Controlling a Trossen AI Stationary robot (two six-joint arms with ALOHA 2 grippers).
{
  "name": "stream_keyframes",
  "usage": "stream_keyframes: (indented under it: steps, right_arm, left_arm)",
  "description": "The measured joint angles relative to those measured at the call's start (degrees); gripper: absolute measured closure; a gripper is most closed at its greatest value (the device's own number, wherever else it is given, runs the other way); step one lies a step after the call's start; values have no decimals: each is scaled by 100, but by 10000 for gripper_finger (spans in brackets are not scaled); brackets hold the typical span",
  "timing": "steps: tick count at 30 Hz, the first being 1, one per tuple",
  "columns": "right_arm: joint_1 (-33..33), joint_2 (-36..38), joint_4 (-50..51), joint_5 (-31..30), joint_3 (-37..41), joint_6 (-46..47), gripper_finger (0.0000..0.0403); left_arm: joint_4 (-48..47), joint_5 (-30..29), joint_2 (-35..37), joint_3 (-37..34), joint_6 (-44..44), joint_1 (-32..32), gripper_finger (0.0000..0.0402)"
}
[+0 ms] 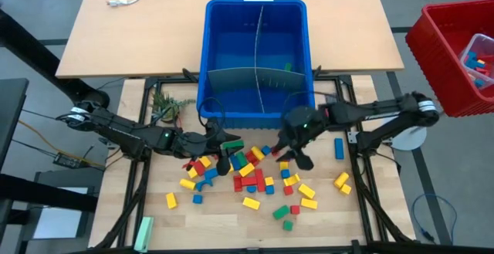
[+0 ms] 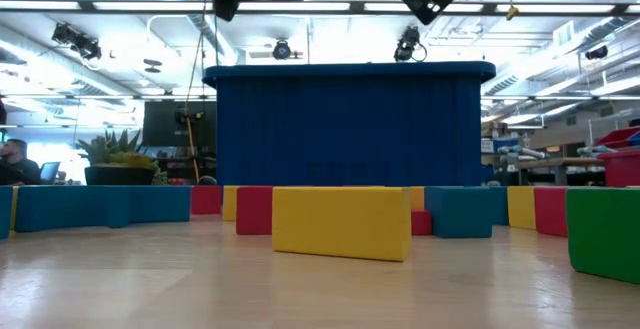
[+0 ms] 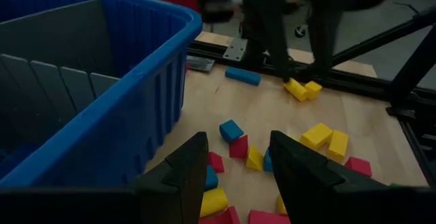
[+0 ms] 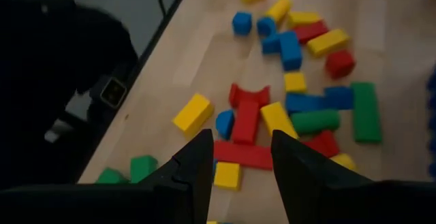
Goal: Sort blocks
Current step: Put the green block with the other green blocks into the blue bin
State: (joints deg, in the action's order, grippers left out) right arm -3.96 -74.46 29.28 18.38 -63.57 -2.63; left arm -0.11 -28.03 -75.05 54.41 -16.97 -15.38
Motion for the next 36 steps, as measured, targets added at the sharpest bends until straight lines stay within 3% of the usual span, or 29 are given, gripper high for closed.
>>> stream_keyframes:
  steps: [10,16,20,28,36]
  right_arm:
    - [-457,-737,-48,-84,0,-42,269]
    - [-632,-1091,-41,-80,0,1022,264]
    - [-955,-1166,-88,-109,0,1251,245]
    - [-2026,-1539,-534,-1062,0,872,195]
    - [-2926,-2159,-531,-1977,0,1087,188]
  left_arm:
    - [-14,0,2,0,-22,0,235]
    - [16,153,2,0,3,-1,235]
    - [36,170,2,0,4,-2,235]
    - [54,170,2,0,-220,-2,235]
    - [32,165,2,0,-262,0,235]
